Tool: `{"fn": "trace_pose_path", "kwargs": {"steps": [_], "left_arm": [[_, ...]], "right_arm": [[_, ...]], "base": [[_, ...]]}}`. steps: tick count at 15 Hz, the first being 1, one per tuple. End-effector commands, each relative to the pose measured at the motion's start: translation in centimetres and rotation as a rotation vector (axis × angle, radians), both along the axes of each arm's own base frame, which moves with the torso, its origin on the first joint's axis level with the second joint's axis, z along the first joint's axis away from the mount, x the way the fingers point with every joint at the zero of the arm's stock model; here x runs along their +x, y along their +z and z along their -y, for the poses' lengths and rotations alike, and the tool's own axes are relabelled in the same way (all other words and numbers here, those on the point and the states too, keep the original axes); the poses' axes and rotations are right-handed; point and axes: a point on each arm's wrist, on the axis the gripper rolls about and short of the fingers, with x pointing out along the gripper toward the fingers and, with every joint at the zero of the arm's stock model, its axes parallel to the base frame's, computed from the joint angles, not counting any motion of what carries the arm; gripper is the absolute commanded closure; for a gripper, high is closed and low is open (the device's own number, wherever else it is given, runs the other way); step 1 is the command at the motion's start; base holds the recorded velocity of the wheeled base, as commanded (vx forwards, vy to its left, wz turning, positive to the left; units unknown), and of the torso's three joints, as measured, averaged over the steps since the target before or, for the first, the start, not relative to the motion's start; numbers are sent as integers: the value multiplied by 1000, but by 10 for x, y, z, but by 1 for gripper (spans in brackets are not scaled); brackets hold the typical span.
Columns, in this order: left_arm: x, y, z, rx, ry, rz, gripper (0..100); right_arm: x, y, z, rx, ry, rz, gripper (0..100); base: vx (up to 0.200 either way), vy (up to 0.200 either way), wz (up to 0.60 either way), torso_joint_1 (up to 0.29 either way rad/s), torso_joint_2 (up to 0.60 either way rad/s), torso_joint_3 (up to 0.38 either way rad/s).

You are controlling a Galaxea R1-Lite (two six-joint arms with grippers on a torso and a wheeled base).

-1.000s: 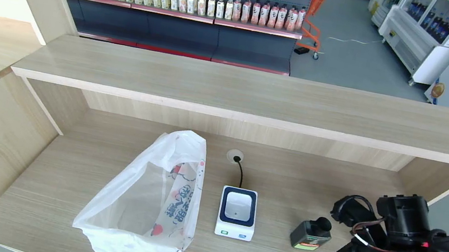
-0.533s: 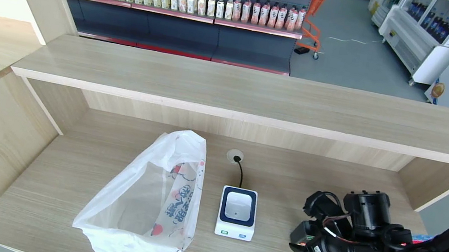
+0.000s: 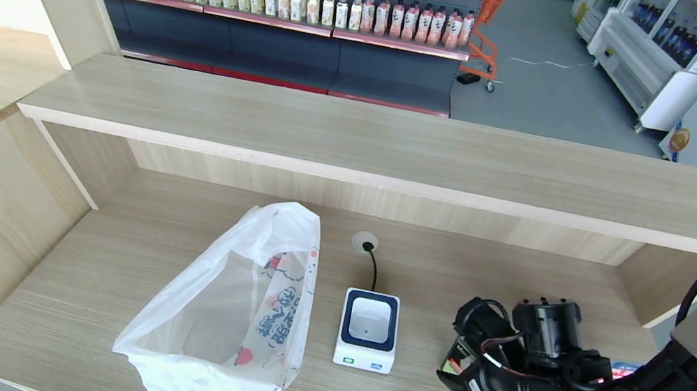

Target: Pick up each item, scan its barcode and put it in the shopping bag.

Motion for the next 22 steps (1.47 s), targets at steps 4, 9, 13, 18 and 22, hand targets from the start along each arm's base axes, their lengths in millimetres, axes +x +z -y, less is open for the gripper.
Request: {"fn": "trace_pose_path", "kwargs": {"steps": [4, 9, 13, 18, 22], "left_arm": [[0, 0, 0, 0, 0, 0, 0], [0, 0, 0, 0, 0, 0, 0], [0, 0, 0, 0, 0, 0, 0], [0, 0, 0, 0, 0, 0, 0], [0, 0, 0, 0, 0, 0, 0]], "right_arm": [[-3, 12, 1, 58, -37, 20, 100], [-48, 82, 27, 235, -226, 185, 100], [-105, 121, 46, 168, -180, 308, 100], [-114, 128, 44, -135, 42, 460, 100], [-127, 115, 30, -434, 690, 574, 100]], "base": [[0, 0, 0, 0, 0, 0], [0, 0, 0, 0, 0, 0], [0, 0, 0, 0, 0, 0], [0, 0, 0, 0, 0, 0], [0, 0, 0, 0, 0, 0]]}}
